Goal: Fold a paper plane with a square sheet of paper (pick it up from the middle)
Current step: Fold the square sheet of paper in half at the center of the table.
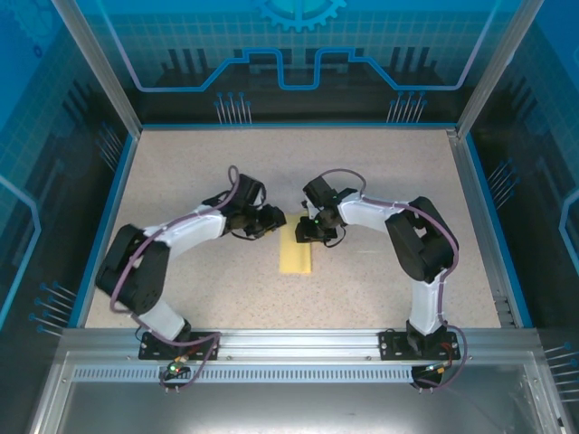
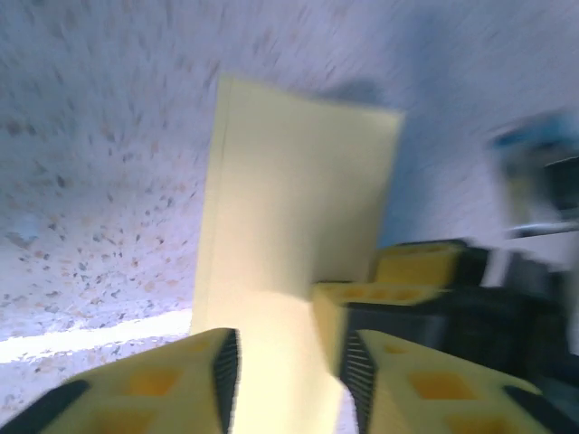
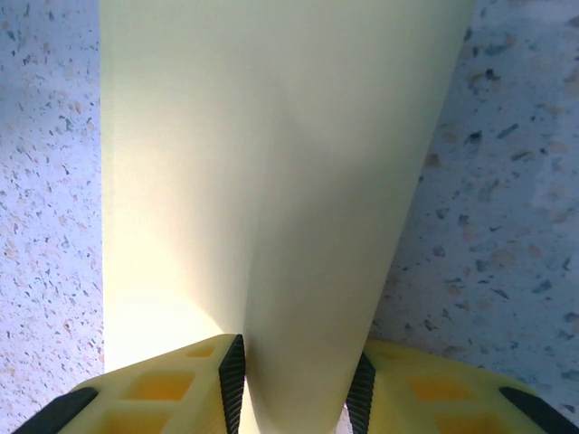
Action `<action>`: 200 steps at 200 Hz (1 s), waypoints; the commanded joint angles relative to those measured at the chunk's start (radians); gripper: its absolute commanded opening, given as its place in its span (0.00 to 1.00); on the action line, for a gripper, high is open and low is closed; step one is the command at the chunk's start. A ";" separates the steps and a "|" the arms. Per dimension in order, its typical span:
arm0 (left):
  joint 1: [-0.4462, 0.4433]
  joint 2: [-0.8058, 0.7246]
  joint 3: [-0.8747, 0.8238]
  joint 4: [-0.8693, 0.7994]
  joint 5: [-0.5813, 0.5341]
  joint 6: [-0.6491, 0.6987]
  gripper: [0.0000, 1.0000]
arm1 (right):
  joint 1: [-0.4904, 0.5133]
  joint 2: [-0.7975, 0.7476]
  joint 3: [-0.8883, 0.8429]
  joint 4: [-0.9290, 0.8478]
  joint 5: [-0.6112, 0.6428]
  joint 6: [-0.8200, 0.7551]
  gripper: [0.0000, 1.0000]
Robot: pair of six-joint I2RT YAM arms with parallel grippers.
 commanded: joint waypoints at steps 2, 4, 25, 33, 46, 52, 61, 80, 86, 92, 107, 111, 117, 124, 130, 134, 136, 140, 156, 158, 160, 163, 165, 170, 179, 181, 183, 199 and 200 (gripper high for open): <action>0.035 -0.082 -0.048 -0.046 -0.054 0.000 0.48 | 0.000 0.042 -0.044 0.009 0.026 0.042 0.37; 0.036 -0.086 -0.052 -0.047 -0.058 0.000 0.48 | 0.001 0.043 -0.042 0.007 0.025 0.044 0.37; 0.041 -0.122 -0.083 -0.051 -0.074 -0.009 0.54 | 0.003 0.046 -0.035 -0.006 0.027 0.065 0.38; 0.042 -0.130 -0.094 -0.047 -0.074 -0.012 0.54 | 0.005 0.049 -0.031 -0.012 0.028 0.067 0.39; 0.041 -0.131 -0.108 -0.044 -0.068 -0.014 0.55 | 0.014 0.059 -0.018 -0.025 0.023 0.058 0.40; 0.041 -0.131 -0.112 -0.042 -0.068 -0.016 0.55 | 0.019 0.065 -0.010 -0.035 0.023 0.052 0.40; 0.041 -0.131 -0.121 -0.033 -0.058 -0.016 0.55 | 0.024 0.072 0.000 -0.046 0.029 0.049 0.40; 0.041 -0.128 -0.129 -0.020 -0.044 -0.012 0.53 | 0.031 0.085 0.011 -0.050 0.031 0.046 0.41; 0.041 -0.128 -0.129 -0.016 -0.036 -0.006 0.51 | 0.032 0.090 0.016 -0.056 0.033 0.043 0.41; 0.041 -0.125 -0.129 -0.013 -0.030 0.000 0.51 | 0.034 0.093 0.018 -0.060 0.040 0.043 0.41; 0.040 -0.115 -0.127 -0.009 -0.025 0.004 0.48 | 0.034 0.101 0.019 -0.063 0.043 0.039 0.41; 0.040 -0.111 -0.127 -0.007 -0.024 0.005 0.48 | 0.034 0.103 0.020 -0.066 0.043 0.037 0.41; 0.040 -0.107 -0.127 0.001 -0.020 0.004 0.48 | 0.035 0.109 0.025 -0.072 0.046 0.037 0.42; 0.040 -0.099 -0.128 0.009 -0.013 0.004 0.47 | 0.034 0.112 0.025 -0.074 0.048 0.039 0.42; 0.040 -0.093 -0.128 0.017 -0.005 0.003 0.47 | 0.036 0.112 0.024 -0.072 0.048 0.040 0.42; 0.040 -0.088 -0.130 0.022 0.000 0.001 0.47 | 0.035 0.113 0.022 -0.070 0.046 0.041 0.42; 0.040 -0.087 -0.129 0.025 0.003 0.001 0.47 | 0.037 0.113 0.022 -0.069 0.045 0.041 0.42; 0.038 -0.081 -0.129 0.031 0.010 -0.001 0.47 | 0.036 0.115 0.024 -0.069 0.045 0.041 0.42; 0.035 -0.061 -0.125 0.045 0.029 -0.002 0.47 | 0.042 0.121 0.029 -0.073 0.045 0.040 0.42; 0.036 -0.059 -0.124 0.047 0.032 -0.002 0.47 | 0.041 0.121 0.029 -0.072 0.045 0.040 0.42; 0.035 -0.057 -0.123 0.048 0.033 -0.003 0.47 | 0.042 0.122 0.031 -0.073 0.045 0.040 0.42; 0.034 -0.052 -0.121 0.050 0.036 -0.002 0.46 | 0.041 0.124 0.032 -0.074 0.044 0.038 0.43; 0.034 -0.049 -0.120 0.050 0.039 -0.002 0.46 | 0.041 0.124 0.031 -0.075 0.042 0.038 0.43; 0.031 -0.043 -0.118 0.053 0.044 -0.002 0.46 | 0.042 0.127 0.032 -0.076 0.045 0.040 0.43; 0.028 -0.034 -0.112 0.058 0.054 -0.004 0.45 | 0.042 0.131 0.033 -0.080 0.046 0.041 0.43; 0.028 -0.032 -0.111 0.059 0.055 -0.005 0.45 | 0.041 0.131 0.033 -0.080 0.046 0.041 0.43; 0.026 -0.030 -0.110 0.060 0.056 -0.005 0.45 | 0.042 0.131 0.033 -0.080 0.047 0.042 0.43; 0.016 -0.015 -0.101 0.066 0.063 -0.008 0.43 | 0.042 0.132 0.029 -0.082 0.048 0.047 0.43; 0.016 -0.013 -0.101 0.067 0.064 -0.008 0.43 | 0.041 0.132 0.030 -0.081 0.048 0.048 0.43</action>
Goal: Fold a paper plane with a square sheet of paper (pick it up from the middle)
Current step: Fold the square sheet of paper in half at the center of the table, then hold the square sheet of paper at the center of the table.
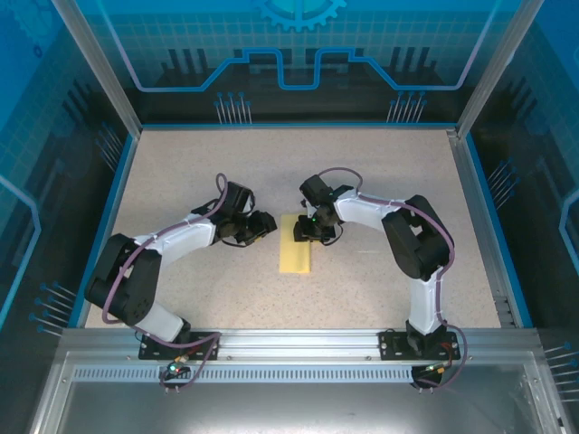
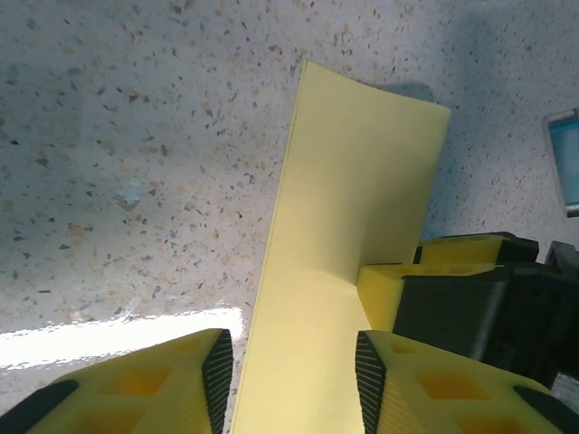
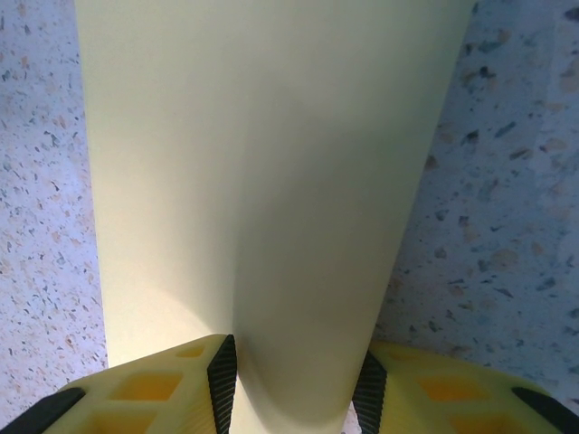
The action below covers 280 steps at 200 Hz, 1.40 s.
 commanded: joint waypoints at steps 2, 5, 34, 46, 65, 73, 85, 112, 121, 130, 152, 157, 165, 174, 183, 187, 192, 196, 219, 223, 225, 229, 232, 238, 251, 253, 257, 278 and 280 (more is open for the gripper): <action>-0.017 0.027 0.021 0.024 0.046 -0.002 0.43 | 0.031 0.096 -0.033 -0.013 0.031 0.008 0.43; -0.019 0.030 0.023 0.026 0.046 -0.001 0.43 | 0.031 0.097 -0.034 -0.013 0.031 0.010 0.42; -0.042 0.073 0.040 0.045 0.068 -0.008 0.38 | 0.033 0.105 -0.029 -0.010 0.020 0.009 0.42; -0.051 0.092 0.047 0.055 0.079 -0.014 0.37 | 0.034 0.107 -0.028 -0.010 0.019 0.006 0.42; -0.062 0.114 0.059 0.060 0.089 -0.020 0.33 | 0.034 0.109 -0.029 -0.011 0.017 0.003 0.42; -0.067 0.126 0.066 0.062 0.093 -0.020 0.31 | 0.032 0.111 -0.029 -0.011 0.017 0.003 0.42; -0.071 0.144 0.074 0.066 0.101 -0.024 0.26 | 0.033 0.113 -0.029 -0.011 0.018 0.002 0.42; -0.078 0.180 0.081 0.074 0.105 -0.031 0.18 | 0.035 0.120 -0.025 -0.015 0.013 -0.002 0.42; -0.079 0.187 0.080 0.077 0.104 -0.036 0.15 | 0.034 0.122 -0.023 -0.016 0.013 -0.003 0.43; -0.079 0.193 0.080 0.083 0.104 -0.037 0.14 | 0.035 0.122 -0.023 -0.017 0.014 -0.003 0.43; -0.082 0.206 0.075 0.095 0.117 -0.046 0.12 | 0.035 0.125 -0.023 -0.019 0.013 0.000 0.44; -0.082 0.210 0.072 0.101 0.121 -0.052 0.11 | 0.035 0.125 -0.023 -0.019 0.013 0.001 0.44; -0.083 0.214 0.068 0.116 0.129 -0.057 0.10 | 0.036 0.127 -0.023 -0.018 0.013 0.003 0.44; -0.085 0.218 0.068 0.120 0.131 -0.061 0.10 | 0.037 0.128 -0.023 -0.016 0.013 0.004 0.44; -0.085 0.224 0.068 0.121 0.132 -0.063 0.09 | 0.038 0.130 -0.025 -0.015 0.013 0.006 0.44; -0.086 0.227 0.069 0.121 0.132 -0.062 0.09 | 0.039 0.129 -0.025 -0.013 0.012 0.007 0.43; -0.086 0.231 0.069 0.120 0.132 -0.063 0.09 | 0.038 0.130 -0.025 -0.013 0.012 0.006 0.43; -0.086 0.233 0.071 0.120 0.133 -0.061 0.08 | 0.039 0.131 -0.025 -0.013 0.012 0.006 0.43; -0.087 0.249 0.078 0.108 0.124 -0.055 0.07 | 0.039 0.131 -0.026 -0.012 0.013 0.006 0.43; -0.087 0.252 0.079 0.106 0.124 -0.054 0.07 | 0.038 0.132 -0.028 -0.013 0.012 0.006 0.43; -0.087 0.254 0.080 0.105 0.124 -0.053 0.07 | 0.039 0.132 -0.028 -0.013 0.013 0.006 0.43; -0.086 0.259 0.080 0.102 0.124 -0.053 0.07 | 0.038 0.133 -0.028 -0.013 0.013 0.007 0.43; -0.087 0.261 0.080 0.102 0.124 -0.055 0.07 | 0.038 0.133 -0.028 -0.013 0.013 0.007 0.43; -0.089 0.266 0.081 0.102 0.122 -0.055 0.07 | 0.038 0.133 -0.028 -0.013 0.011 0.006 0.43; -0.091 0.275 0.086 0.094 0.122 -0.055 0.07 | 0.040 0.132 -0.028 -0.013 0.011 0.006 0.43; -0.093 0.275 0.087 0.092 0.122 -0.053 0.07 | 0.041 0.132 -0.029 -0.013 0.011 0.006 0.43; -0.092 0.278 0.090 0.086 0.121 -0.051 0.06 | 0.041 0.133 -0.028 -0.013 0.011 0.006 0.43; -0.095 0.283 0.097 0.058 0.103 -0.043 0.06 | 0.042 0.133 -0.030 -0.010 0.010 0.008 0.43; -0.095 0.284 0.097 0.055 0.103 -0.043 0.06 | 0.042 0.133 -0.029 -0.011 0.010 0.008 0.43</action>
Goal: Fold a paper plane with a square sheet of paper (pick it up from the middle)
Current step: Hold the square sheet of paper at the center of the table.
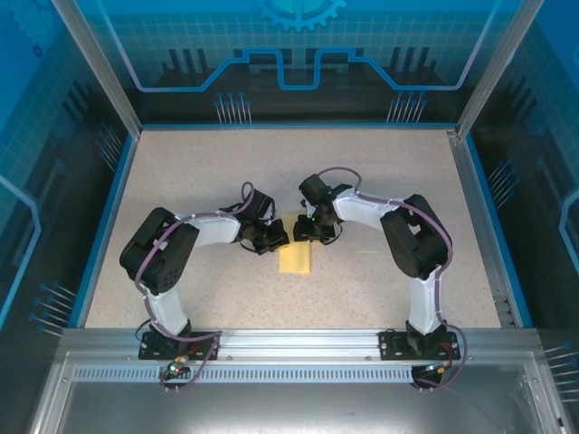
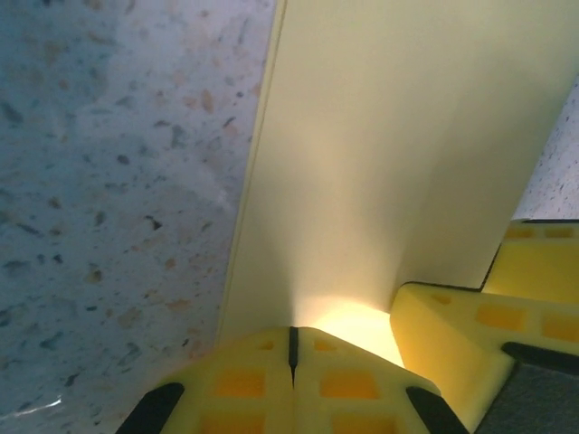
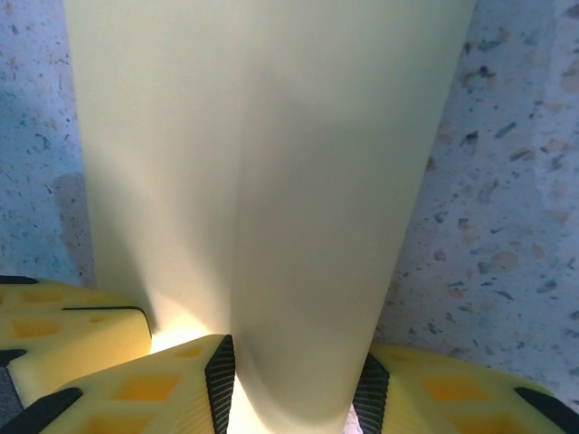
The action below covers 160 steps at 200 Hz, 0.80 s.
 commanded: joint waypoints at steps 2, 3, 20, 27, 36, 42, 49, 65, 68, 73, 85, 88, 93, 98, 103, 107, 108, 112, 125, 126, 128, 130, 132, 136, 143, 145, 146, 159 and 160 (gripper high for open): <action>-0.012 0.016 0.028 -0.051 -0.005 0.009 0.06 | 0.041 0.116 -0.050 0.012 0.013 0.005 0.43; -0.012 0.016 0.028 -0.053 -0.006 0.008 0.06 | 0.042 0.116 -0.050 0.012 0.013 0.004 0.43; -0.013 0.013 0.025 -0.074 -0.024 0.014 0.05 | 0.042 0.114 -0.052 0.016 0.010 0.007 0.43; -0.012 0.012 0.022 -0.085 -0.031 0.017 0.04 | 0.042 0.114 -0.053 0.019 0.008 0.007 0.43; -0.013 0.008 0.017 -0.094 -0.038 0.019 0.04 | 0.043 0.114 -0.053 0.018 0.006 0.007 0.43; -0.013 0.006 0.010 -0.096 -0.042 0.019 0.04 | 0.043 0.112 -0.054 0.019 0.005 0.007 0.43; -0.013 0.003 0.002 -0.095 -0.044 0.018 0.04 | 0.043 0.108 -0.053 0.019 0.003 0.008 0.43; -0.013 0.006 -0.007 -0.099 -0.050 0.021 0.04 | 0.042 0.088 -0.050 0.018 -0.001 0.005 0.44; -0.013 0.007 -0.008 -0.100 -0.051 0.021 0.04 | 0.041 0.082 -0.049 0.018 -0.002 0.005 0.44; -0.013 0.009 -0.009 -0.102 -0.051 0.023 0.03 | 0.040 0.071 -0.047 0.020 -0.006 0.004 0.44; -0.014 0.018 -0.011 -0.102 -0.051 0.026 0.03 | 0.034 0.030 -0.047 0.024 -0.009 0.004 0.47; -0.012 0.018 -0.011 -0.103 -0.052 0.026 0.03 | 0.032 0.017 -0.048 0.027 -0.005 0.007 0.48; -0.013 0.020 -0.010 -0.105 -0.054 0.027 0.03 | 0.028 -0.007 -0.051 0.029 0.004 0.012 0.51; -0.013 0.022 -0.010 -0.106 -0.055 0.028 0.03 | 0.025 -0.039 -0.061 0.035 0.019 0.021 0.54; -0.012 0.024 -0.011 -0.108 -0.055 0.030 0.03 | 0.022 -0.072 -0.074 0.044 0.038 0.030 0.57; -0.013 0.025 -0.011 -0.108 -0.055 0.031 0.03 | 0.018 -0.097 -0.085 0.051 0.052 0.037 0.59; -0.013 0.025 -0.011 -0.108 -0.055 0.031 0.03 | 0.017 -0.103 -0.087 0.052 0.055 0.039 0.59; -0.013 0.025 -0.011 -0.109 -0.055 0.030 0.03 | 0.015 -0.128 -0.098 0.056 0.069 0.047 0.60; -0.013 0.025 -0.011 -0.108 -0.053 0.031 0.02 | 0.004 -0.196 -0.127 0.060 0.122 0.070 0.62; -0.013 0.025 -0.011 -0.108 -0.053 0.031 0.02 | 0.004 -0.198 -0.129 0.060 0.126 0.072 0.62; -0.013 0.025 -0.011 -0.108 -0.053 0.031 0.02 | 0.003 -0.209 -0.133 0.061 0.131 0.074 0.62; -0.013 0.025 -0.010 -0.108 -0.053 0.031 0.02 | 0.002 -0.218 -0.136 0.062 0.140 0.074 0.62; -0.013 0.025 -0.010 -0.108 -0.053 0.032 0.02 | 0.000 -0.226 -0.140 0.062 0.147 0.074 0.61; -0.012 0.026 -0.009 -0.108 -0.053 0.033 0.02 | 0.000 -0.241 -0.146 0.066 0.160 0.074 0.61; -0.013 0.027 -0.008 -0.109 -0.052 0.032 0.02 | 0.000 -0.264 -0.157 0.075 0.173 0.070 0.59; -0.014 0.026 -0.007 -0.108 -0.052 0.032 0.02 | 0.000 -0.275 -0.163 0.086 0.170 0.065 0.58; -0.014 0.026 -0.006 -0.109 -0.052 0.033 0.02 | 0.000 -0.275 -0.163 0.086 0.170 0.065 0.58; -0.013 0.028 -0.004 -0.111 -0.053 0.034 0.02 | 0.002 -0.303 -0.180 0.136 0.119 0.040 0.51; -0.013 0.028 -0.004 -0.112 -0.052 0.034 0.02 | 0.001 -0.305 -0.180 0.142 0.110 0.038 0.50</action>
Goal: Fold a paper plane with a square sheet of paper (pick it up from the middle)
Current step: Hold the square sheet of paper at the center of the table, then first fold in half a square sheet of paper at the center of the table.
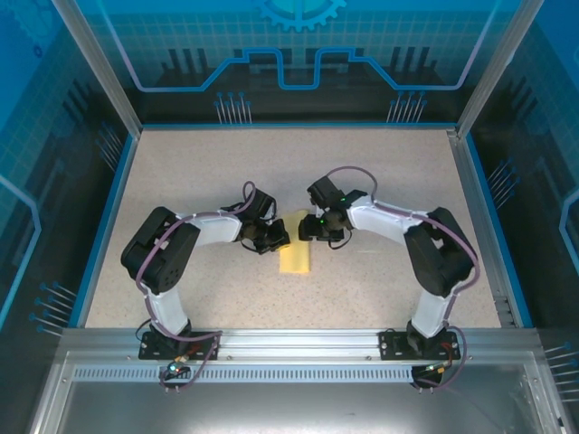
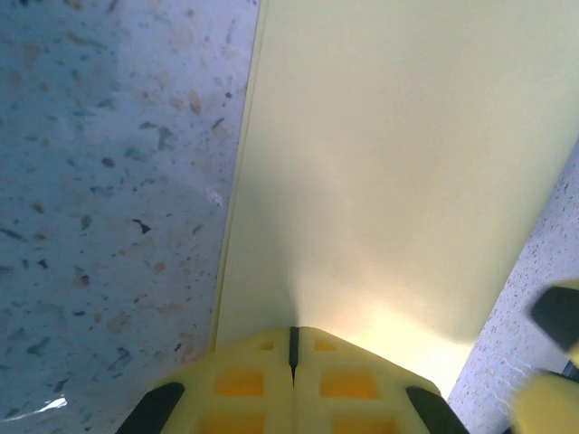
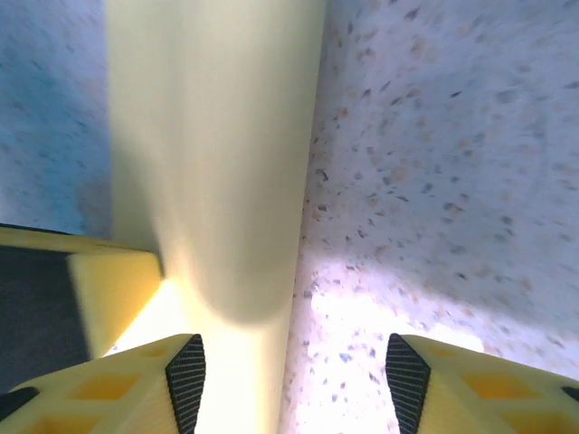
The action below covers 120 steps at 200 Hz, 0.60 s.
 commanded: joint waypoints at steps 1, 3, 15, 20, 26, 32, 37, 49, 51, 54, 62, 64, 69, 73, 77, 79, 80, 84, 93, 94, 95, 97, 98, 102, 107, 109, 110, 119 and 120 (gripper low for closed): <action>-0.008 0.023 -0.013 -0.095 -0.041 0.026 0.02 | -0.004 -0.076 -0.024 0.081 -0.002 -0.013 0.49; -0.008 0.023 -0.013 -0.095 -0.041 0.026 0.02 | -0.004 -0.076 -0.023 0.086 -0.013 -0.015 0.48; -0.008 0.023 -0.012 -0.096 -0.042 0.026 0.02 | 0.000 -0.058 -0.007 0.105 -0.093 -0.032 0.39; -0.008 0.024 -0.013 -0.096 -0.044 0.026 0.02 | 0.005 -0.045 0.004 0.104 -0.115 -0.035 0.35; -0.007 0.024 -0.013 -0.097 -0.044 0.025 0.02 | 0.011 -0.026 0.017 0.101 -0.134 -0.036 0.31; -0.008 0.023 -0.013 -0.097 -0.044 0.024 0.02 | 0.016 -0.006 0.032 0.097 -0.154 -0.038 0.26; -0.008 0.025 -0.011 -0.097 -0.044 0.025 0.02 | 0.019 0.009 0.040 0.098 -0.168 -0.038 0.24; -0.008 0.025 -0.012 -0.099 -0.045 0.024 0.02 | 0.029 0.045 0.055 0.103 -0.195 -0.035 0.20; -0.008 0.025 -0.013 -0.100 -0.046 0.024 0.02 | 0.029 0.051 0.057 0.102 -0.198 -0.035 0.19; -0.008 0.025 -0.013 -0.100 -0.047 0.022 0.02 | 0.031 0.060 0.062 0.100 -0.203 -0.035 0.18; -0.007 0.024 -0.013 -0.104 -0.051 0.015 0.02 | 0.034 0.084 0.072 0.096 -0.217 -0.028 0.17; -0.008 0.023 -0.013 -0.104 -0.052 0.012 0.02 | 0.034 0.088 0.072 0.098 -0.219 -0.026 0.16; -0.008 0.024 -0.014 -0.106 -0.054 0.006 0.02 | 0.034 0.099 0.072 0.102 -0.229 -0.020 0.16; -0.008 0.025 -0.016 -0.108 -0.054 0.002 0.02 | 0.034 0.105 0.072 0.106 -0.235 -0.016 0.16; -0.007 0.025 -0.016 -0.109 -0.052 -0.001 0.02 | 0.035 0.112 0.072 0.107 -0.237 -0.014 0.16; -0.007 0.025 -0.015 -0.110 -0.052 -0.001 0.02 | 0.035 0.116 0.072 0.107 -0.235 -0.012 0.16; -0.007 0.025 -0.015 -0.110 -0.052 -0.003 0.02 | 0.035 0.117 0.072 0.106 -0.235 -0.012 0.16; -0.007 0.026 -0.014 -0.114 -0.054 -0.003 0.02 | 0.036 0.123 0.073 0.103 -0.231 -0.009 0.16; -0.007 0.025 -0.013 -0.120 -0.056 -0.006 0.02 | 0.034 0.136 0.072 0.094 -0.222 -0.008 0.16; -0.008 0.025 -0.013 -0.121 -0.057 -0.006 0.02 | 0.034 0.138 0.072 0.093 -0.222 -0.008 0.16; -0.008 0.025 -0.013 -0.121 -0.057 -0.006 0.02 | 0.034 0.139 0.072 0.092 -0.222 -0.009 0.16; -0.007 0.026 -0.013 -0.122 -0.057 -0.007 0.02 | 0.035 0.142 0.072 0.091 -0.222 -0.011 0.16; -0.008 0.024 -0.013 -0.123 -0.058 -0.006 0.01 | 0.034 0.143 0.072 0.090 -0.222 -0.012 0.16; -0.008 0.023 -0.013 -0.126 -0.060 -0.006 0.01 | 0.033 0.147 0.072 0.084 -0.219 -0.013 0.16; -0.008 0.025 -0.011 -0.130 -0.063 -0.006 0.02 | 0.033 0.151 0.072 0.077 -0.209 -0.015 0.16; -0.007 0.025 -0.011 -0.133 -0.064 -0.006 0.01 | 0.033 0.152 0.072 0.074 -0.205 -0.017 0.16; -0.007 0.026 -0.011 -0.134 -0.065 -0.006 0.01 | 0.033 0.154 0.072 0.073 -0.203 -0.017 0.16; -0.008 0.025 -0.009 -0.140 -0.069 -0.006 0.01 | 0.030 0.156 0.065 0.070 -0.197 -0.022 0.16; -0.008 0.025 -0.009 -0.140 -0.069 -0.006 0.01 | 0.029 0.156 0.064 0.070 -0.195 -0.023 0.16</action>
